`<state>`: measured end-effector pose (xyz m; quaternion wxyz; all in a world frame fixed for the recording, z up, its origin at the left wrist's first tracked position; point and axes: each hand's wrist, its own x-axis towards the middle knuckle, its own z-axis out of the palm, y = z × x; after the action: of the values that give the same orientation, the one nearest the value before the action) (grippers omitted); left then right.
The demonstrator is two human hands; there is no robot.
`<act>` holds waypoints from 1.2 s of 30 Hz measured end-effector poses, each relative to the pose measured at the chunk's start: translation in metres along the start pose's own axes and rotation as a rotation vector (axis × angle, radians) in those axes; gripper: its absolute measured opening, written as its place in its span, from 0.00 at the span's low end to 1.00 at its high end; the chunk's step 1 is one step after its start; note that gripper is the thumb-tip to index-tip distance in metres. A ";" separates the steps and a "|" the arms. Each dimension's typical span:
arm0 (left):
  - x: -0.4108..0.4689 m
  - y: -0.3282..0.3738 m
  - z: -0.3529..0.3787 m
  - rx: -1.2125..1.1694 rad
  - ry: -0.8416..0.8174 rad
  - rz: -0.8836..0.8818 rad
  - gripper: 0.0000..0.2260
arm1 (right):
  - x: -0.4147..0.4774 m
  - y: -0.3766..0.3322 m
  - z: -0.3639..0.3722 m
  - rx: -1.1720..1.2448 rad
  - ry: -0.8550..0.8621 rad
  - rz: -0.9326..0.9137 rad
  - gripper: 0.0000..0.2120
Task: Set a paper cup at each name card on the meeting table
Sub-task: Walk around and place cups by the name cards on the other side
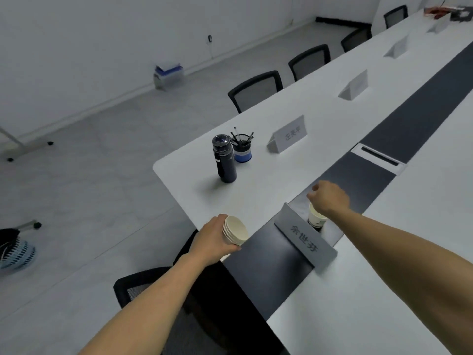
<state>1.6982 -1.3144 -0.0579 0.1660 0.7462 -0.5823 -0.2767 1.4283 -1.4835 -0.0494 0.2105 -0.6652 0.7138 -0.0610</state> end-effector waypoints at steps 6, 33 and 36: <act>-0.088 -0.051 -0.073 -0.037 0.262 -0.127 0.30 | -0.056 -0.117 0.030 -0.125 -0.106 -0.391 0.14; -0.314 -0.453 -0.336 -0.010 0.552 -0.507 0.31 | -0.332 -0.588 0.237 -0.418 -0.094 -1.152 0.16; -0.284 -0.474 -0.347 -0.017 0.503 -0.474 0.31 | -0.309 -0.612 0.245 -0.443 -0.085 -1.122 0.16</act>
<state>2.2292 -0.9410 0.0089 0.2416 0.9041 -0.3314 -0.1197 2.0957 -1.2011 0.0218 0.0311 -0.9700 0.2408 0.0138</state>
